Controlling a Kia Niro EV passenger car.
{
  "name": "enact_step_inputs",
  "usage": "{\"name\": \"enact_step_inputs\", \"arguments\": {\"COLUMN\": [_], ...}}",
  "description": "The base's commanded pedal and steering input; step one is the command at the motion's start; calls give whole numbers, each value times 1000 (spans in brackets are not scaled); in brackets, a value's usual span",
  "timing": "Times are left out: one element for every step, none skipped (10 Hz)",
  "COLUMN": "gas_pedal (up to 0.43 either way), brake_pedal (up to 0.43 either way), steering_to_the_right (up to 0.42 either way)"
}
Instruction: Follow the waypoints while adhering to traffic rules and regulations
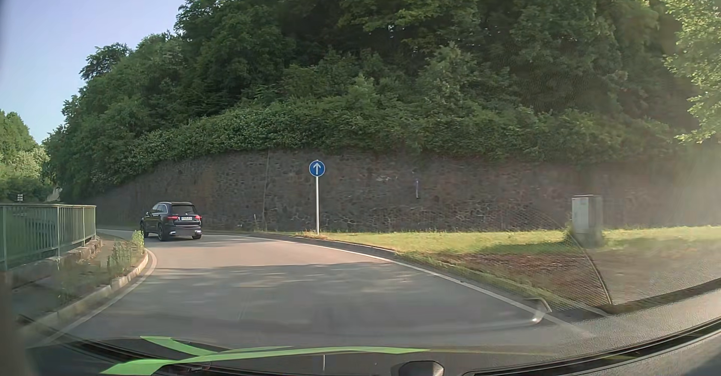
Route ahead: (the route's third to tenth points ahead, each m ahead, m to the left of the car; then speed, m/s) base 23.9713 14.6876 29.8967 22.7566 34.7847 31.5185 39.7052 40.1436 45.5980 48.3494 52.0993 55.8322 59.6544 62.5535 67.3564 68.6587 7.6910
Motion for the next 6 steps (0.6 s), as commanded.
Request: {"name": "enact_step_inputs", "arguments": {"gas_pedal": [169, 169, 169, 169, 169, 169], "brake_pedal": [0, 0, 0, 0, 0, 0], "steering_to_the_right": [-188, -188, -188, -188, -188, -188]}}
